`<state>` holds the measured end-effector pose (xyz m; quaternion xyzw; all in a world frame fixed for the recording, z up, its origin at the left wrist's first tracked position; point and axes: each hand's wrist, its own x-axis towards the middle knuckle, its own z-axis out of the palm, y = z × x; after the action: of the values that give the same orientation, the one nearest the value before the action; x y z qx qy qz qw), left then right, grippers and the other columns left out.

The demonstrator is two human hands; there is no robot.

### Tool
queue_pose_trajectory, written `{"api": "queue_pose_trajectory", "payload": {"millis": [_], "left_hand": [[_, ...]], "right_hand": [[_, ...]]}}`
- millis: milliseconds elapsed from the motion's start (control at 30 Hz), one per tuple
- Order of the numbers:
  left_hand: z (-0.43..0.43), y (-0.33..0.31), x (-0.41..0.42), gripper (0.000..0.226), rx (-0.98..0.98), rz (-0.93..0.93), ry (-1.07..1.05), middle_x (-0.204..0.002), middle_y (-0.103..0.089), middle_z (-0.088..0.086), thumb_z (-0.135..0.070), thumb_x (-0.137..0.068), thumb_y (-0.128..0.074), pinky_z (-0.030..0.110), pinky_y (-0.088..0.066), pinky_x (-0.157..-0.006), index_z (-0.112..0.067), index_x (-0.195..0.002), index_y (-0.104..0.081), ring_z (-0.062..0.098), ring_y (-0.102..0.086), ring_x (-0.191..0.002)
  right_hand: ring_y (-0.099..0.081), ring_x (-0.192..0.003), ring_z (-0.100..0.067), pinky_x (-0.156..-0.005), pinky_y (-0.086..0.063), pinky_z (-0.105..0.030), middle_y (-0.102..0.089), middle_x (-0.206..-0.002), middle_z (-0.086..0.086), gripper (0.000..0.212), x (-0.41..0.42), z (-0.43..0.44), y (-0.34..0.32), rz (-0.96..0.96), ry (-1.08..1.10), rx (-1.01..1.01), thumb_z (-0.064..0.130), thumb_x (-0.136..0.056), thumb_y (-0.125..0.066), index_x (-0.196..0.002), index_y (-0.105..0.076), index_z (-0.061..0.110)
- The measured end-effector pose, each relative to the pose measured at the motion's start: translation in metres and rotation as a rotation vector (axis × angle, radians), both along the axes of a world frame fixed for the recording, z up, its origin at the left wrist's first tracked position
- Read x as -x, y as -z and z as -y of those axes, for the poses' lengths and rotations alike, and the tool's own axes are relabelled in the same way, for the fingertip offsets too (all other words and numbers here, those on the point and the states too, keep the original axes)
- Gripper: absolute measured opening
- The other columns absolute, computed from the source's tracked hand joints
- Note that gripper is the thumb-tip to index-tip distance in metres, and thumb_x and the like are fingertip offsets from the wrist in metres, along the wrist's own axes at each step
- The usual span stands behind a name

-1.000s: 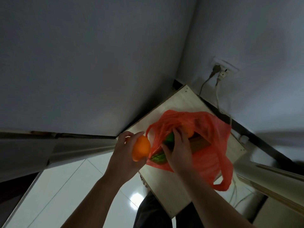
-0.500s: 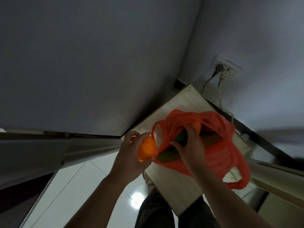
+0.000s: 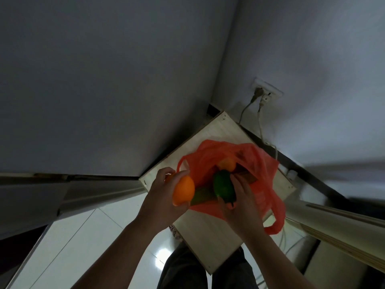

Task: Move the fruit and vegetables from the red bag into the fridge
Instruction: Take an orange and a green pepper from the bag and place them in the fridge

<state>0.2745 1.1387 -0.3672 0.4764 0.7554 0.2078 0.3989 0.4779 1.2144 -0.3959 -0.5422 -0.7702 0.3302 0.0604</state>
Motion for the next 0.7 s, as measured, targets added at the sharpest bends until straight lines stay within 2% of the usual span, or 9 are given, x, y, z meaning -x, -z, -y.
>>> {"api": "queue_pose_trajectory", "payload": {"millis": [133,233,300,367,433,533,600,700], "left_hand": [[0.006,0.001,0.001,0.077,0.019,-0.012,-0.001,-0.140,-0.019,-0.011,-0.033,-0.071,-0.078,0.021,-0.048,-0.083,-0.060,-0.117,-0.023,0.014,-0.041,-0.114],[0.008,-0.006,0.004,0.076,0.021,-0.025,-0.012,-0.138,-0.021,-0.011,-0.033,-0.071,-0.078,0.026,-0.052,-0.084,-0.052,-0.126,-0.029,0.016,-0.043,-0.115],[0.008,-0.018,0.006,0.077,0.016,-0.034,-0.009,-0.137,-0.022,-0.009,-0.031,-0.071,-0.078,0.027,-0.052,-0.084,-0.052,-0.125,-0.029,0.017,-0.043,-0.115],[0.006,-0.037,0.007,0.079,0.009,-0.040,-0.015,-0.136,-0.023,-0.007,-0.028,-0.071,-0.079,0.027,-0.051,-0.084,-0.053,-0.123,-0.026,0.016,-0.041,-0.115],[0.003,-0.059,0.006,0.078,-0.007,-0.048,-0.037,-0.136,-0.024,-0.005,-0.026,-0.070,-0.079,0.025,-0.047,-0.083,-0.050,-0.126,-0.030,0.016,-0.040,-0.115],[0.001,-0.095,0.001,0.078,-0.022,-0.078,-0.074,-0.137,-0.024,-0.003,-0.025,-0.070,-0.079,0.023,-0.043,-0.082,-0.037,-0.134,-0.036,0.018,-0.041,-0.116],[0.003,-0.120,-0.006,0.079,-0.023,-0.111,-0.101,-0.138,-0.024,-0.001,-0.025,-0.070,-0.080,0.025,-0.044,-0.084,-0.034,-0.135,-0.036,0.021,-0.042,-0.117],[0.008,-0.156,-0.024,0.079,-0.043,-0.151,-0.157,-0.139,-0.024,-0.001,-0.027,-0.069,-0.079,0.028,-0.045,-0.087,-0.033,-0.136,-0.036,0.025,-0.043,-0.119]], "right_hand": [[-0.038,-0.127,-0.023,-0.099,-0.038,-0.033,-0.031,-0.145,-0.009,0.080,0.009,0.002,0.008,-0.023,0.052,0.017,0.031,-0.077,-0.073,-0.143,-0.030,0.019],[-0.039,-0.125,-0.022,-0.099,-0.035,-0.029,-0.029,-0.144,-0.008,0.078,0.011,0.001,0.004,-0.024,0.071,0.042,0.029,-0.078,-0.072,-0.143,-0.028,0.023],[-0.041,-0.118,-0.014,-0.093,-0.035,-0.024,-0.033,-0.140,-0.005,0.081,0.011,0.001,-0.007,-0.052,0.064,0.079,0.026,-0.076,-0.073,-0.143,-0.028,0.023],[-0.040,-0.111,-0.004,-0.090,-0.036,-0.021,-0.042,-0.133,0.001,0.080,0.010,0.002,-0.027,-0.096,0.081,0.125,0.026,-0.074,-0.074,-0.141,-0.029,0.022],[-0.048,-0.106,-0.005,-0.092,-0.042,-0.024,-0.052,-0.120,0.006,0.074,0.009,0.000,-0.053,-0.129,0.110,0.159,0.028,-0.071,-0.076,-0.133,-0.037,0.021],[-0.049,-0.098,-0.004,-0.093,-0.046,-0.030,-0.050,-0.107,0.014,0.071,0.007,-0.006,-0.092,-0.129,0.078,0.168,0.034,-0.065,-0.078,-0.125,-0.040,0.023],[-0.045,-0.105,-0.004,-0.094,-0.042,-0.027,-0.047,-0.117,0.011,0.078,0.002,-0.010,-0.116,-0.126,0.004,0.133,0.041,-0.064,-0.078,-0.129,-0.036,0.025],[-0.038,-0.110,-0.007,-0.088,-0.043,-0.027,-0.038,-0.132,0.004,0.082,-0.010,-0.018,-0.151,-0.152,-0.114,0.093,0.036,-0.064,-0.079,-0.131,-0.033,0.027]]}}
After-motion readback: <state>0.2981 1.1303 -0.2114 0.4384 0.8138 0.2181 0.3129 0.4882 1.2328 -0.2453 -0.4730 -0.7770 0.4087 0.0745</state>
